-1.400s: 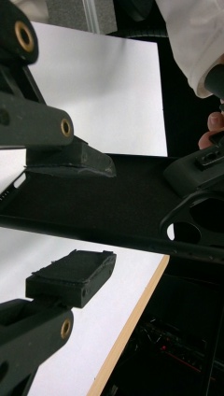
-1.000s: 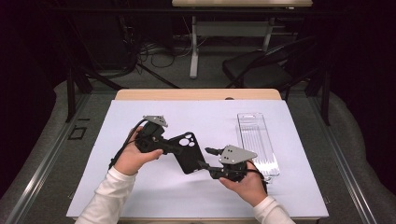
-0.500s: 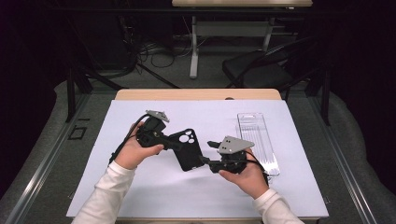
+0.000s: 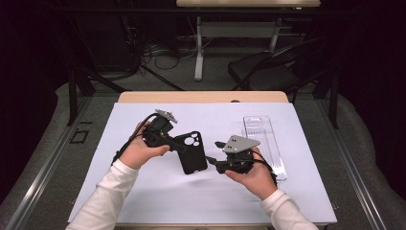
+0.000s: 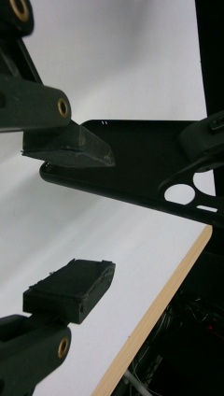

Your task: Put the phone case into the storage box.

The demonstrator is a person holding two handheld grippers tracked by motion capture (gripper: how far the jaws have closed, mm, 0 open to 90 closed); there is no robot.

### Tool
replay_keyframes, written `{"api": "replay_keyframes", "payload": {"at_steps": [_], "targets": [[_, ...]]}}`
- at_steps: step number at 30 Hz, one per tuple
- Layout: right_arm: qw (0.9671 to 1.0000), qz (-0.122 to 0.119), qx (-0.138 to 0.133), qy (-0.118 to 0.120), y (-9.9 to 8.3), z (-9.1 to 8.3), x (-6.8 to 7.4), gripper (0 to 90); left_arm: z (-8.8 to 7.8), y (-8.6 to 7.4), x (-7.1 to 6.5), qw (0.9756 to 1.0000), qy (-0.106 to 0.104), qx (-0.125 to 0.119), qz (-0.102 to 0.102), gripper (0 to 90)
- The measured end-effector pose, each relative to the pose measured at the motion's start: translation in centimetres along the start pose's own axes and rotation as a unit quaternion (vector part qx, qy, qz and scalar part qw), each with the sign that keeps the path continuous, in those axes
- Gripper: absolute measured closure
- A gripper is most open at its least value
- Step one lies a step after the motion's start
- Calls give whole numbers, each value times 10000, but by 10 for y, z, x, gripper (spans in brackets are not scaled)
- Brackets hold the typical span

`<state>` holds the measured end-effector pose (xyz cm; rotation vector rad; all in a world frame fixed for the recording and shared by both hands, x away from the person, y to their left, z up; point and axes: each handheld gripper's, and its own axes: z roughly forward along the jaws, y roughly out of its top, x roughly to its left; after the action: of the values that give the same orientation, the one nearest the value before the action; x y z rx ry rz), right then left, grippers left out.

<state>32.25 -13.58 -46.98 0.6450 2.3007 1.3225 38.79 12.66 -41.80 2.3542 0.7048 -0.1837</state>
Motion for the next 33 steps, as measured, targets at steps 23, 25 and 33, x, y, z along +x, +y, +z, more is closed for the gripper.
{"api": "replay_keyframes", "payload": {"at_steps": [23,25,33], "targets": [[9997,-33,214,-87,21,-3,-15,478,15,16,0,9991,-98,399,36,810],[9997,-77,231,-86,23,-4,-15,493,16,17,0,9991,-122,412,39,810],[9995,-138,245,-110,30,-5,-15,525,20,20,-2,9987,-135,488,79,810]]}}
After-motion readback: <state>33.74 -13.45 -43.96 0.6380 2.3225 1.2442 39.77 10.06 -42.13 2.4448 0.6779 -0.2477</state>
